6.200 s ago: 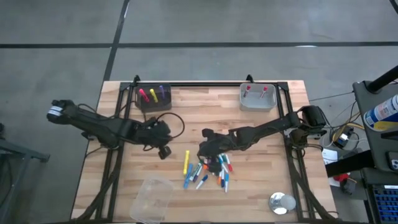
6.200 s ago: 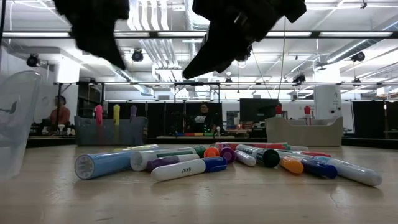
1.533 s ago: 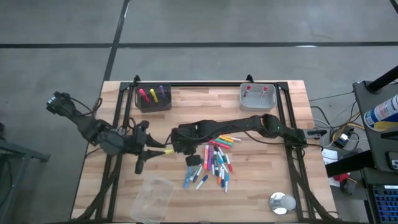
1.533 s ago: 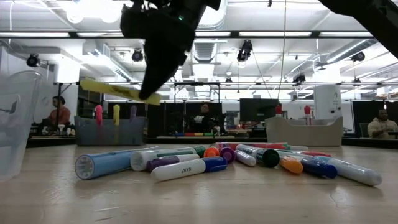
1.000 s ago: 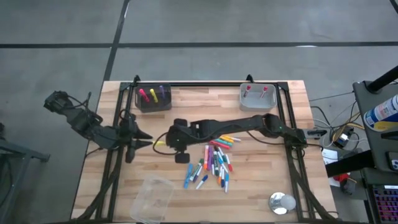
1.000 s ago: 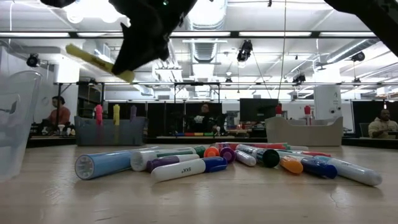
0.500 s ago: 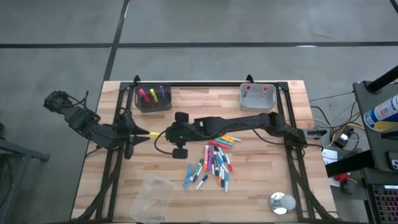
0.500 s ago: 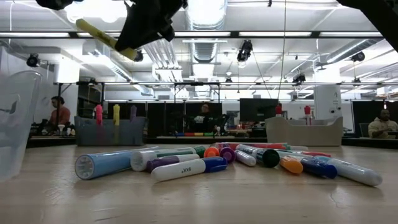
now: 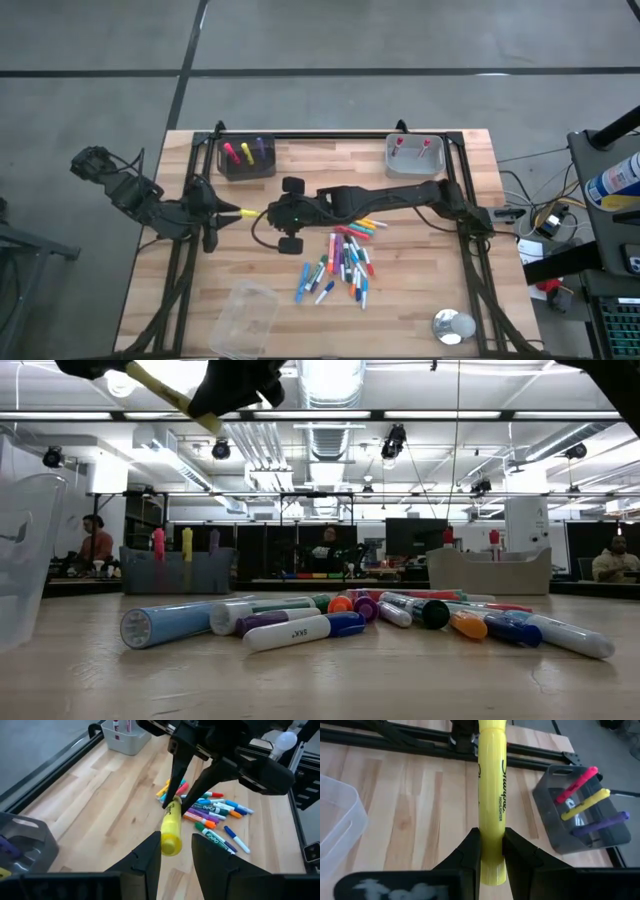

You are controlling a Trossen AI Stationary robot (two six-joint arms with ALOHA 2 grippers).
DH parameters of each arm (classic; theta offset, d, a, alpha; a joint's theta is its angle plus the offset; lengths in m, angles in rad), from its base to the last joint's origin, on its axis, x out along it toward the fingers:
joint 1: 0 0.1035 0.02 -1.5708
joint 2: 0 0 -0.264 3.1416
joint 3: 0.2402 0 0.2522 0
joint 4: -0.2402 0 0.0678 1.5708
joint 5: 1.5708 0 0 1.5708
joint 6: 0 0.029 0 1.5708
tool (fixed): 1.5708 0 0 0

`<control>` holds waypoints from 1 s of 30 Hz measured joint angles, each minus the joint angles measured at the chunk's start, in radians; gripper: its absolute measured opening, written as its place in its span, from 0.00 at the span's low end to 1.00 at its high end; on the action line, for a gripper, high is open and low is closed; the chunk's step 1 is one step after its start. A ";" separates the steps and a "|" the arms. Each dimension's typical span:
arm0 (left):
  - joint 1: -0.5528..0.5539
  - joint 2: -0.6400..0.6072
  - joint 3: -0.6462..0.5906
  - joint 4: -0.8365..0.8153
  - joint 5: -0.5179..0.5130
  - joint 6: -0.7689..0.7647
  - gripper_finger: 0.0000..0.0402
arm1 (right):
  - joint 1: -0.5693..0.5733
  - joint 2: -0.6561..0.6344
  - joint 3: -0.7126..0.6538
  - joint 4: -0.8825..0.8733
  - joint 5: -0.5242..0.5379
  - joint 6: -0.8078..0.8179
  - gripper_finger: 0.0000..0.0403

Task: Pick & Place Markers
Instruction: Put the yellow highlighter pen into the black bin

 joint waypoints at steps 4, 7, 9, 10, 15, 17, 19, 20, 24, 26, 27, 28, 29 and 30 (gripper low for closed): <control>0.000 0.011 0.000 0.002 0.000 0.000 0.29 | 0.000 -0.005 0.000 0.014 0.001 -0.015 0.13; 0.000 0.018 0.000 0.004 -0.007 0.000 0.29 | 0.000 -0.005 0.002 0.026 0.002 -0.022 0.13; 0.000 0.021 0.000 0.005 -0.009 0.000 0.29 | -0.001 -0.007 0.001 0.040 0.003 -0.028 0.13; 0.000 0.021 0.000 0.005 -0.009 0.000 0.29 | -0.001 -0.007 0.001 0.044 0.002 -0.028 0.13; 0.000 0.019 0.000 0.005 -0.036 0.002 0.29 | 0.002 -0.009 0.001 0.043 -0.008 -0.018 0.13; 0.000 0.019 0.003 0.005 -0.048 0.002 0.29 | 0.003 -0.009 0.000 0.042 -0.008 -0.016 0.13; 0.000 0.020 0.005 0.012 -0.057 -0.003 0.29 | 0.003 -0.009 0.000 0.041 -0.009 -0.014 0.13; 0.000 0.020 0.005 0.015 -0.058 -0.012 0.29 | 0.003 -0.009 0.000 0.041 -0.009 -0.014 0.13; 0.000 0.025 0.001 0.019 -0.053 -0.022 0.30 | 0.005 -0.009 -0.001 0.041 -0.017 -0.015 0.13; 0.000 0.022 0.000 0.019 -0.047 -0.029 0.32 | 0.005 -0.009 -0.001 0.046 -0.017 -0.018 0.13; 0.000 0.021 0.000 0.018 -0.047 -0.037 0.34 | 0.005 -0.009 -0.001 0.046 -0.017 -0.019 0.13; 0.000 0.020 0.000 0.018 -0.048 -0.043 0.35 | 0.005 -0.009 -0.001 0.046 -0.017 -0.020 0.13; 0.000 0.021 0.000 0.018 -0.048 -0.044 0.37 | 0.005 -0.009 -0.001 0.046 -0.017 -0.021 0.13; 0.000 0.021 0.000 0.018 -0.046 -0.044 0.38 | 0.005 -0.009 -0.001 0.046 -0.018 -0.021 0.13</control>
